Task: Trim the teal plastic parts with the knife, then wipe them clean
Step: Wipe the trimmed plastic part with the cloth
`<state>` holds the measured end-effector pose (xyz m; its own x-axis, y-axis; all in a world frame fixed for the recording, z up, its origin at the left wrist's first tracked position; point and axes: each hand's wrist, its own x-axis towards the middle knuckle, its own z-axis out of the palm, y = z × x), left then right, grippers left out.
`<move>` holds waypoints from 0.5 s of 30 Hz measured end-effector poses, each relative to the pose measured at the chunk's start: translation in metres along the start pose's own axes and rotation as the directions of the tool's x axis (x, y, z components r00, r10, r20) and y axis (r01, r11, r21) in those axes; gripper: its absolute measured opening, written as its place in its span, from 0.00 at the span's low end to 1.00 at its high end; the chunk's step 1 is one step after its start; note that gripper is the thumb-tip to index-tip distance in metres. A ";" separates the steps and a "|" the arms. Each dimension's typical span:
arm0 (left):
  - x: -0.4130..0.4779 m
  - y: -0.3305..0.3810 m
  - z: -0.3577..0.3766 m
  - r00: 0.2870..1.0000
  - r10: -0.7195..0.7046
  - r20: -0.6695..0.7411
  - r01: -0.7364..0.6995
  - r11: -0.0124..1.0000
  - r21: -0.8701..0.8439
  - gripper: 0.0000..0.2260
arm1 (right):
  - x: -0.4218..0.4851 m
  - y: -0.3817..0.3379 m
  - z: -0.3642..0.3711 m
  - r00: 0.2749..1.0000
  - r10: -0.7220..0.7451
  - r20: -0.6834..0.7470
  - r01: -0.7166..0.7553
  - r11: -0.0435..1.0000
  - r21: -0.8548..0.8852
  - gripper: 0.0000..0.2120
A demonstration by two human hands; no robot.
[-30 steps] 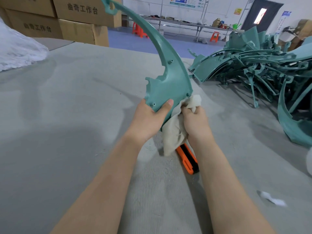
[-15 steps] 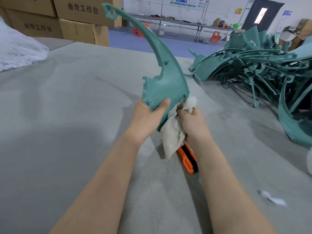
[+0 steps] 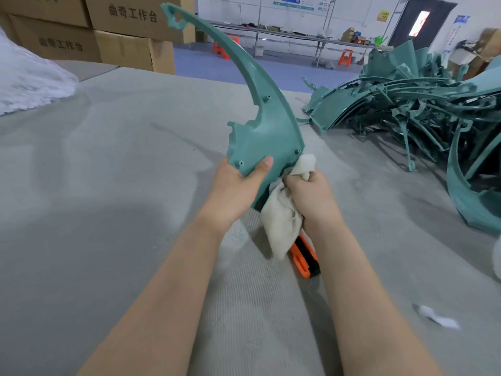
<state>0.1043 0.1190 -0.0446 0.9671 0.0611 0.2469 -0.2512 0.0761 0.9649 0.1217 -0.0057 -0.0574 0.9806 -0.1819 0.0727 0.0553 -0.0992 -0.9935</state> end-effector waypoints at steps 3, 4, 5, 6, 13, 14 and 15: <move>0.001 0.000 -0.002 0.998 0.026 -0.062 -0.027 1.000 -0.013 0.09 | -0.001 -0.001 -0.005 0.999 0.033 0.003 -0.033 0.995 0.099 0.10; 0.002 0.000 -0.002 0.997 0.023 -0.077 -0.024 1.000 -0.016 0.08 | 0.000 -0.001 -0.006 0.999 0.037 -0.019 -0.034 0.990 0.134 0.10; 0.002 0.000 -0.002 0.996 0.020 -0.083 -0.021 1.000 -0.011 0.07 | 0.000 -0.001 -0.006 0.998 0.033 -0.044 -0.027 0.989 0.142 0.11; 0.002 0.000 -0.002 0.996 0.020 -0.082 -0.020 1.000 0.000 0.07 | 0.001 0.000 -0.007 0.997 0.028 -0.065 -0.020 0.992 0.127 0.10; -0.003 0.003 0.001 0.998 0.066 -0.011 -0.065 0.996 0.063 0.09 | 0.001 0.001 0.001 0.995 -0.101 0.018 0.102 0.987 -0.127 0.10; -0.003 0.003 0.001 0.998 0.062 0.009 -0.062 0.996 0.065 0.08 | 0.001 0.002 0.001 0.993 -0.116 -0.006 0.115 0.984 -0.133 0.11; -0.004 0.004 0.000 0.998 0.056 0.030 -0.058 0.996 0.065 0.09 | 0.001 0.003 0.001 0.991 -0.128 -0.036 0.122 0.983 -0.137 0.10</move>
<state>0.0996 0.1186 -0.0415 0.9522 0.0349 0.3035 -0.3039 0.0079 0.9527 0.1227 -0.0056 -0.0600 0.9579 -0.2033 0.2026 0.1482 -0.2540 -0.9558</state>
